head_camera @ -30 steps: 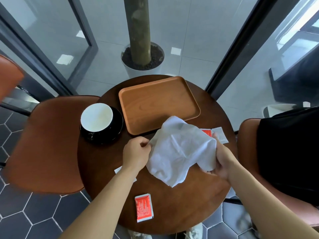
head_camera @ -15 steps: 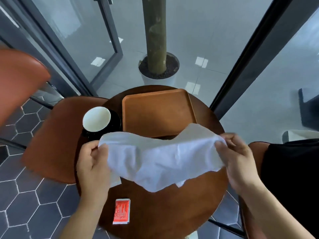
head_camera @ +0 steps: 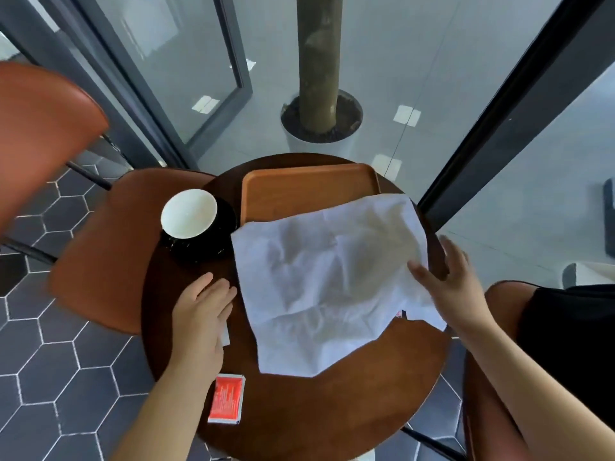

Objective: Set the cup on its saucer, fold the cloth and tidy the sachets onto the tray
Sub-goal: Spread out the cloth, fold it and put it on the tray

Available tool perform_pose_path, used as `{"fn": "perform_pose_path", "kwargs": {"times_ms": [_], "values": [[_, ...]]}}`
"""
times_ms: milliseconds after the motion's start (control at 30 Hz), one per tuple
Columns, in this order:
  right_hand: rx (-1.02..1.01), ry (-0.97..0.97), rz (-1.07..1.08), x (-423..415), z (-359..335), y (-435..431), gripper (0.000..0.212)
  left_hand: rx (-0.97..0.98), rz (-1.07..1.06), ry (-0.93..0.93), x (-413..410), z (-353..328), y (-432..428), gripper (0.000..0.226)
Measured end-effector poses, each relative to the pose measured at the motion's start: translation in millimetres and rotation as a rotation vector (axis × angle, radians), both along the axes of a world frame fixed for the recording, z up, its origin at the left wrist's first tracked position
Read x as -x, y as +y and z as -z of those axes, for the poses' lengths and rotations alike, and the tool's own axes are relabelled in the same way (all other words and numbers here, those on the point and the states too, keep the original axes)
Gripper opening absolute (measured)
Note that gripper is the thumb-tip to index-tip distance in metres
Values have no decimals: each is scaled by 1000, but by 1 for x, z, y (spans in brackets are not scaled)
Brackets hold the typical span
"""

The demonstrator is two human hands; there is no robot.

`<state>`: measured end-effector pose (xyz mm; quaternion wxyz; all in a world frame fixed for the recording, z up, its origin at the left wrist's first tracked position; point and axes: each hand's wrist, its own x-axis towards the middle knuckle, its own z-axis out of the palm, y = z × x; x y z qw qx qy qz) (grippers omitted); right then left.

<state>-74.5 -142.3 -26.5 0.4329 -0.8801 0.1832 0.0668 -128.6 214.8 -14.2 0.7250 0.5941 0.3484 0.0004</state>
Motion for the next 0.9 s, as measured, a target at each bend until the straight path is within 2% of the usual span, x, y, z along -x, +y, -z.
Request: {"fn": "perform_pose_path", "kwargs": {"times_ms": [67, 133, 200, 333, 400, 467, 567, 633, 700, 800, 867, 900], "values": [[103, 50, 43, 16, 13, -10, 66, -109, 41, 73, 10, 2, -2, 38], [181, 99, 60, 29, 20, -17, 41, -261, 99, 189, 17, 8, -7, 44], [242, 141, 61, 39, 23, -20, 28, -499, 302, 316, 24, 10, -20, 48], [338, 277, 21, 48, 27, -21, 45, -801, 629, 333, 34, 9, -46, 58], [383, 243, 11, 46, 29, -22, 41, -901, 684, 336, 33, 12, -50, 65], [386, 182, 20, 42, 28, -22, 28, -900, 677, 340, 32, 17, -52, 66], [291, 140, 88, 36, 23, -23, 15, -747, 513, 305, 30, 23, -48, 59], [145, 85, 177, 35, 14, -23, 7, -682, 385, 255, 28, 21, -39, 53], [-26, -12, 280, 38, -1, -22, 10, -663, 284, 162, 28, 15, -24, 50], [-81, -104, 310, 51, -19, -22, 9, -755, 218, 55, 32, 5, 4, 51], [-97, -50, 300, 67, -19, -23, 9, -868, 250, 80, 36, 3, 20, 48], [-166, 10, 303, 75, -16, -24, 11, -895, 267, 106, 39, 4, 25, 47]]}}
